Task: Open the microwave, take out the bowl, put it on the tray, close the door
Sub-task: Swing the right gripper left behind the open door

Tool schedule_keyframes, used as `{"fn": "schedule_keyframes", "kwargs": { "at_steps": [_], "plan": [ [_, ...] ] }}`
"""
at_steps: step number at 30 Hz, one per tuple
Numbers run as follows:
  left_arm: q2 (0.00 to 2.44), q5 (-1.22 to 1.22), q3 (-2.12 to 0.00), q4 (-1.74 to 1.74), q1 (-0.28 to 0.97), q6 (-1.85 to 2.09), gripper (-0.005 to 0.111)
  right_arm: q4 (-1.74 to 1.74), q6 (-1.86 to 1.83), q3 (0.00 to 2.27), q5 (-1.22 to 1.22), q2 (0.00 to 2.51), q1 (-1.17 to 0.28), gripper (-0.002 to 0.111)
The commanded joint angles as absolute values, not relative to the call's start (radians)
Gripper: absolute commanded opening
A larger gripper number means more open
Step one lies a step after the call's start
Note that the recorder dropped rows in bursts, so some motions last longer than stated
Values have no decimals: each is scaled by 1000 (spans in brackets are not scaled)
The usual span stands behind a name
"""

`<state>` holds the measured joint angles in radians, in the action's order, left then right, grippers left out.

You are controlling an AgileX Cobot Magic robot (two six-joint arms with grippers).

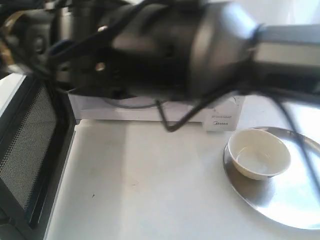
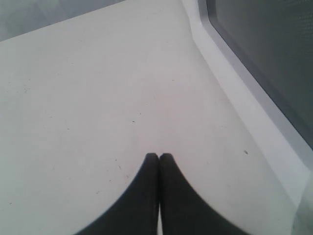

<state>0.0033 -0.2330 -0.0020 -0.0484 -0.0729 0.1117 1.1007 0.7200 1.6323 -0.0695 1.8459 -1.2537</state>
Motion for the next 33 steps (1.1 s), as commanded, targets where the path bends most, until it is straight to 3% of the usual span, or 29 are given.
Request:
{"fn": "schedule_keyframes", "kwargs": {
  "at_steps": [1,5,9,14,26,33],
  "plan": [
    [0,-233,0,-45,-69,108,0,1094,585,1769,-98,2004,-1336,0],
    [0,-233,0,-45,-69,108,0,1118,449,1871,-247,2139,-1398,0],
    [0,-233,0,-45,-69,108,0,1154,272,1929,-662,2197,-1437,0],
    [0,-233,0,-45,-69,108,0,1493,339,1931,-1205,2207,-1414,0],
    [0,-233,0,-45,-69,108,0,1471,408,1931,-1221,2116,-1296,0],
    [0,-233,0,-45,-69,108,0,1190,404,1916,-1221,2118,-1213,0]
  ]
}}
